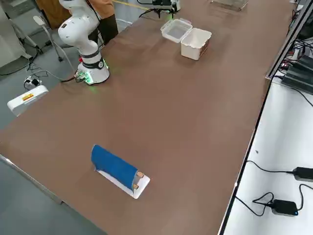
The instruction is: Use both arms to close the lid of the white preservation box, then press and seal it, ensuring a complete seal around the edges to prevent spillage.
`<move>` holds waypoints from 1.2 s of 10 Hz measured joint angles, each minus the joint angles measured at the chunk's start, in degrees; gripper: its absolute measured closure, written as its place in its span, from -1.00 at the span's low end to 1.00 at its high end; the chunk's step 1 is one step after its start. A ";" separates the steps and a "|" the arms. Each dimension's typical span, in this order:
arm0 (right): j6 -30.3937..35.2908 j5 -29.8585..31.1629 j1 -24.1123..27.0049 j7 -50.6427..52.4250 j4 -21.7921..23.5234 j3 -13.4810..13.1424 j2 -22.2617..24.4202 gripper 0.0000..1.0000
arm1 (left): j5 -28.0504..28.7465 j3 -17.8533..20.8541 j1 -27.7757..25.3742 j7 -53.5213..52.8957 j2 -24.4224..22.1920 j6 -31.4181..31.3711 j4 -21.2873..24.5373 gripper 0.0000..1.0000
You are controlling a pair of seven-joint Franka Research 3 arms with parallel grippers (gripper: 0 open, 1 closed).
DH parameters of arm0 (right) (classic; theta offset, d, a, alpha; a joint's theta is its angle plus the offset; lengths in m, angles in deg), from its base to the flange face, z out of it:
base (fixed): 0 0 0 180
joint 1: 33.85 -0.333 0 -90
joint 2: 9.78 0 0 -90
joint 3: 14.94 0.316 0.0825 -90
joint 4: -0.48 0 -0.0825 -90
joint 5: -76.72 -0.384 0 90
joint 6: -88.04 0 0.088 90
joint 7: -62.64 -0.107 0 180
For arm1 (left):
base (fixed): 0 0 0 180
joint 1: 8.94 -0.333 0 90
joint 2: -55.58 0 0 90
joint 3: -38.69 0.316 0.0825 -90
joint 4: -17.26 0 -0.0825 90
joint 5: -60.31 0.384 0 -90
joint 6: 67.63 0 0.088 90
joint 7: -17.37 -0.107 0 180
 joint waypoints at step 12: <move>-7.33 0.01 -10.75 -0.65 -0.38 -10.87 -8.95 -0.90 | -0.13 -2.07 0.76 2.95 -0.43 -7.14 5.77 0.98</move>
